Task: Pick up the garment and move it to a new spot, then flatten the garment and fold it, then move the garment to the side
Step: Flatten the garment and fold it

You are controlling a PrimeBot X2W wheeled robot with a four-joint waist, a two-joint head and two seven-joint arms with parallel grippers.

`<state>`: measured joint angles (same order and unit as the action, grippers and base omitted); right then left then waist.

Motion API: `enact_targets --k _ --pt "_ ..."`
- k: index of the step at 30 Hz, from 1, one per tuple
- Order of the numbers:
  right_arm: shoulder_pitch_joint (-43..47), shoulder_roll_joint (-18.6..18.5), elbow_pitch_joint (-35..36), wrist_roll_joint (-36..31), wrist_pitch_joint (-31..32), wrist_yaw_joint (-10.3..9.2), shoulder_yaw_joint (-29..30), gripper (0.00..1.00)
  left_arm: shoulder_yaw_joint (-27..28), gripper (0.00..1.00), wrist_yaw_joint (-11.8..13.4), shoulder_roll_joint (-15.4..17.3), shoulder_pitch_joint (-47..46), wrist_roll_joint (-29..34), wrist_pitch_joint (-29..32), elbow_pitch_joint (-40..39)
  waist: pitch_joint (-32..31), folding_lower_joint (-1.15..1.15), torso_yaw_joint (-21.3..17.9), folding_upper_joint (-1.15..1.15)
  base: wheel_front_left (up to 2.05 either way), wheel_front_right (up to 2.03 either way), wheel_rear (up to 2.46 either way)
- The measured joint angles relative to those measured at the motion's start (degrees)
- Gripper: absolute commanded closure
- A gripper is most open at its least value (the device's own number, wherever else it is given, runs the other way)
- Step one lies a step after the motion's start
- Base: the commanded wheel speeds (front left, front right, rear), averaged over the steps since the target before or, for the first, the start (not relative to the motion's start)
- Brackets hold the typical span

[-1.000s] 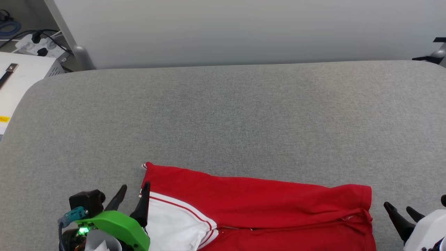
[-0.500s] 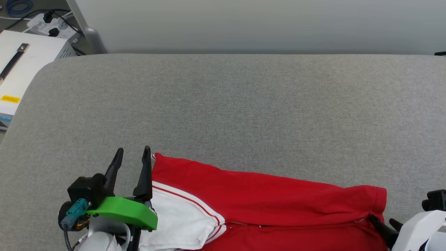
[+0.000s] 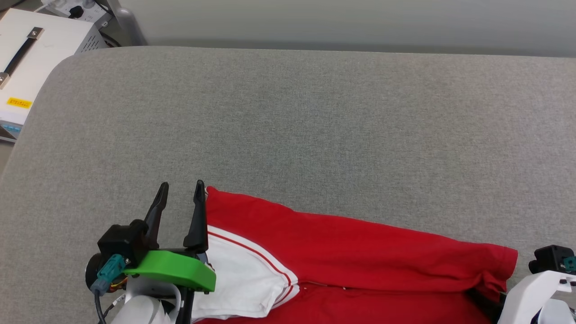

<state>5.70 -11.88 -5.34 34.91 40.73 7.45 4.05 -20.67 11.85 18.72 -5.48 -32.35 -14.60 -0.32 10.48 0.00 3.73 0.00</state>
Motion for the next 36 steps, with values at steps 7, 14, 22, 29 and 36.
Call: enact_targets --k 7,14,22,29,36 --pt "-0.9 0.1 -0.1 0.1 -0.2 0.02 -1.5 1.00 -0.9 0.00 0.0 -0.2 -0.5 1.3 0.0 1.2 -1.5 0.00 -0.1 0.00 0.00 0.00 0.00" --pt "-2.4 -1.9 0.7 -0.8 -0.6 0.08 -0.1 1.00 -0.9 0.00 0.5 0.6 -0.4 1.6 0.3 1.4 -4.0 0.00 -1.1 0.00 0.00 0.00 0.00" --pt "-3.5 -5.4 0.6 -3.0 1.4 0.08 8.5 1.00 -1.4 0.00 0.9 1.0 -0.1 2.0 0.5 1.3 -5.7 0.00 -2.1 0.00 0.00 0.00 0.00" --pt "-2.5 -5.7 1.7 -3.6 7.0 0.08 17.9 1.00 -1.8 0.00 1.1 1.1 0.5 2.0 0.6 1.4 -6.3 0.00 -3.0 0.00 0.00 0.00 0.00" --pt "-3.6 2.4 6.1 11.2 19.2 0.08 16.9 1.00 -2.2 0.00 1.1 1.3 0.5 2.0 0.6 1.9 -6.6 0.00 -3.8 0.00 0.00 0.00 0.00"
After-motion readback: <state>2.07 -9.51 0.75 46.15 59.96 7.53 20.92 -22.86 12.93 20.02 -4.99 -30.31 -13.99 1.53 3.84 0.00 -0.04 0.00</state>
